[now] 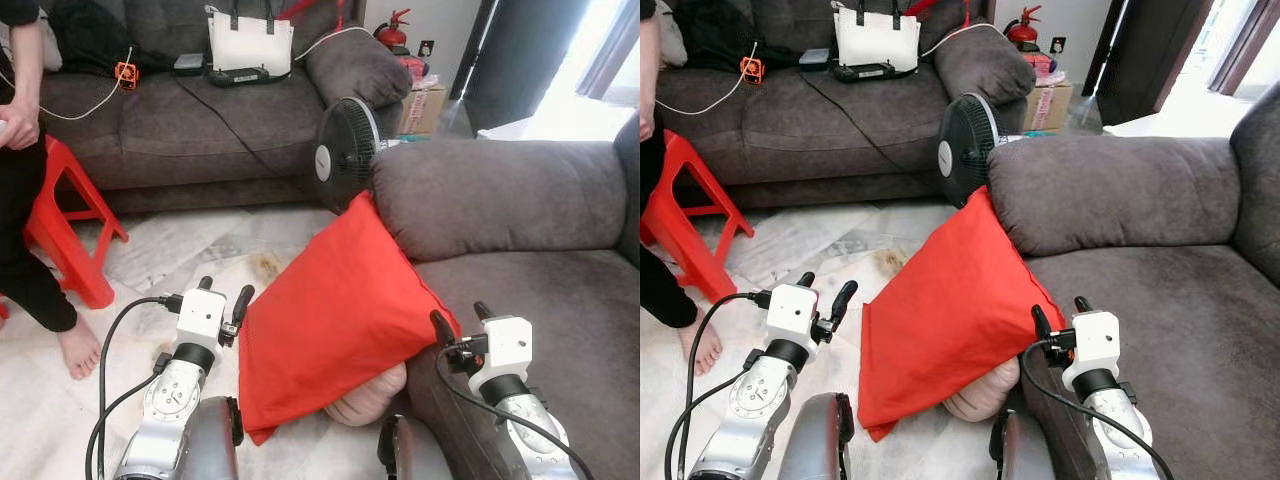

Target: Move the pillow to the sofa from floor

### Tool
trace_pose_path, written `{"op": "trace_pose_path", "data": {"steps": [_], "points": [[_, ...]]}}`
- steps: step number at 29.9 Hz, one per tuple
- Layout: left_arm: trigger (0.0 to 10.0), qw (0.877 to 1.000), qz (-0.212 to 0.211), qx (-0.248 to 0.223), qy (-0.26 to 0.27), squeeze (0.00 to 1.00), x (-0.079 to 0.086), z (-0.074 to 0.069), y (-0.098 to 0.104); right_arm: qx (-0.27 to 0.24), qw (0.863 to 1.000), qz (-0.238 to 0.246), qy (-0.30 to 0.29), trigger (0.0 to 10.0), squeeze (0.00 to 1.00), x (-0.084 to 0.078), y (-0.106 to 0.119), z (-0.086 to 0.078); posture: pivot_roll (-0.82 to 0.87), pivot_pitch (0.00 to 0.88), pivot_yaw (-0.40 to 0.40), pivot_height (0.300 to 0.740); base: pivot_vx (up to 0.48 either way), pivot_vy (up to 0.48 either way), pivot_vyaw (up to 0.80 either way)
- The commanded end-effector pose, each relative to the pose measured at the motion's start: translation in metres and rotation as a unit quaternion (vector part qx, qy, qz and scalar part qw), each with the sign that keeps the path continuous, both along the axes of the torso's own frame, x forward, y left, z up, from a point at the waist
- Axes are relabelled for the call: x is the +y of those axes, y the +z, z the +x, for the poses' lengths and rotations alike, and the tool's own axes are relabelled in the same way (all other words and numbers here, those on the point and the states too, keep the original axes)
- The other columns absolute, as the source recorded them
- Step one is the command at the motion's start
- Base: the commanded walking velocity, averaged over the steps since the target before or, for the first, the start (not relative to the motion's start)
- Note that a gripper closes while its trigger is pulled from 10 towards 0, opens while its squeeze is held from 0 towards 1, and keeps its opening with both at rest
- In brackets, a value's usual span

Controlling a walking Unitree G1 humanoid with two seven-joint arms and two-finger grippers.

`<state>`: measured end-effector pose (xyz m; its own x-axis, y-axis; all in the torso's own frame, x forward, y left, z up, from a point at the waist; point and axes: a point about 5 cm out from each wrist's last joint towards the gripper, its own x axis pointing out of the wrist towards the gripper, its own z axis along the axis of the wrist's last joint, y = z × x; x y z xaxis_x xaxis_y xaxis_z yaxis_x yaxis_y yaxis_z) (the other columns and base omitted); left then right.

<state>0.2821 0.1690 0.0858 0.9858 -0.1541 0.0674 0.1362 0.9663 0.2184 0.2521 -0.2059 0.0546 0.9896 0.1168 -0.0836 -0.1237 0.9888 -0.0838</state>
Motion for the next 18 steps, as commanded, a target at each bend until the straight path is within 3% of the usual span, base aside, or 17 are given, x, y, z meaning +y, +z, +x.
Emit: {"op": "trace_pose_path", "data": {"steps": [1, 18], "points": [[10.0, 1.000, 0.001, -0.007, -0.006, 0.00, -0.0011, 0.0020, 0.0048, -0.003, 1.000, -0.002, -0.004, 10.0, 0.00, -0.0025, 0.0021, 0.0017, 0.08, 0.000, -0.083, 0.520, 0.262, 0.000, 0.00], [10.0, 1.000, 0.002, -0.007, -0.008, 0.00, -0.0004, 0.0020, 0.0053, -0.004, 1.000, -0.007, -0.012, 10.0, 0.00, -0.0037, 0.0017, 0.0030, 0.08, 0.000, -0.078, 0.520, 0.295, 0.000, 0.00]]}}
